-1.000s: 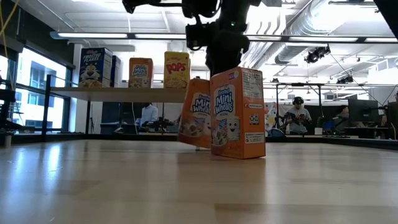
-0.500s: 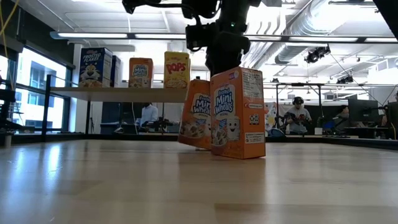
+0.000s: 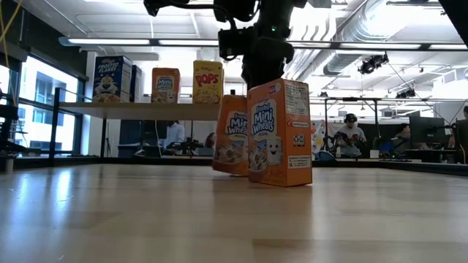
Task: Stack cereal on shelf
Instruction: Put the top orange cereal box on the shelf aligned with the other orange cereal box
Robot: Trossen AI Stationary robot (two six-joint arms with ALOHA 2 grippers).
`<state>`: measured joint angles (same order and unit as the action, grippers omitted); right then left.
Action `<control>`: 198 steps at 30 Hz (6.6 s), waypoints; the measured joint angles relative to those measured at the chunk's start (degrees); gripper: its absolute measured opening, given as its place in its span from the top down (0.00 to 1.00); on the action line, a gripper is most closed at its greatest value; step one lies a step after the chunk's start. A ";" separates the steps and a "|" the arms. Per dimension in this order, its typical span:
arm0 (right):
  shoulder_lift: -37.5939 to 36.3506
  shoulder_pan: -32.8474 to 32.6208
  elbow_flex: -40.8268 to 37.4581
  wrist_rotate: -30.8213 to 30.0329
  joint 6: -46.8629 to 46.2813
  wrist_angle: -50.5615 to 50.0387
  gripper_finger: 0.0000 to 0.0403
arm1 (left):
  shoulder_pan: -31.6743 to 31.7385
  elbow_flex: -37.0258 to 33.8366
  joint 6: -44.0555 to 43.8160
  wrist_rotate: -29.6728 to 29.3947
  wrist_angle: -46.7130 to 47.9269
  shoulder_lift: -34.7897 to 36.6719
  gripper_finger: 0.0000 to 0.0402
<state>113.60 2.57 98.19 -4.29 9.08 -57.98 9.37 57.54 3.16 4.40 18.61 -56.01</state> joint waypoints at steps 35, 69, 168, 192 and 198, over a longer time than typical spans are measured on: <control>-18.81 0.00 0.00 1.46 -0.12 -0.37 0.49 | 0.00 0.00 -0.11 -0.08 1.73 0.02 0.44; -86.32 0.07 -75.04 0.84 -9.99 49.73 0.49 | 0.00 0.00 -2.64 -0.71 1.60 -0.57 0.44; -101.63 0.07 -91.62 -1.33 -24.08 48.76 0.49 | -6.80 0.00 4.53 -13.97 -15.56 -31.69 0.44; -101.63 0.07 -91.60 -1.33 -24.06 46.95 0.49 | -6.57 0.04 1.78 -11.28 -15.46 -37.53 0.22; -101.63 0.06 -91.60 -1.33 -24.06 46.83 0.49 | -5.95 0.04 1.53 -10.18 -15.59 -39.22 0.22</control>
<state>11.97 2.63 6.59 -5.63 -14.98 -11.15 3.41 57.58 4.69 -5.77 3.02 -95.23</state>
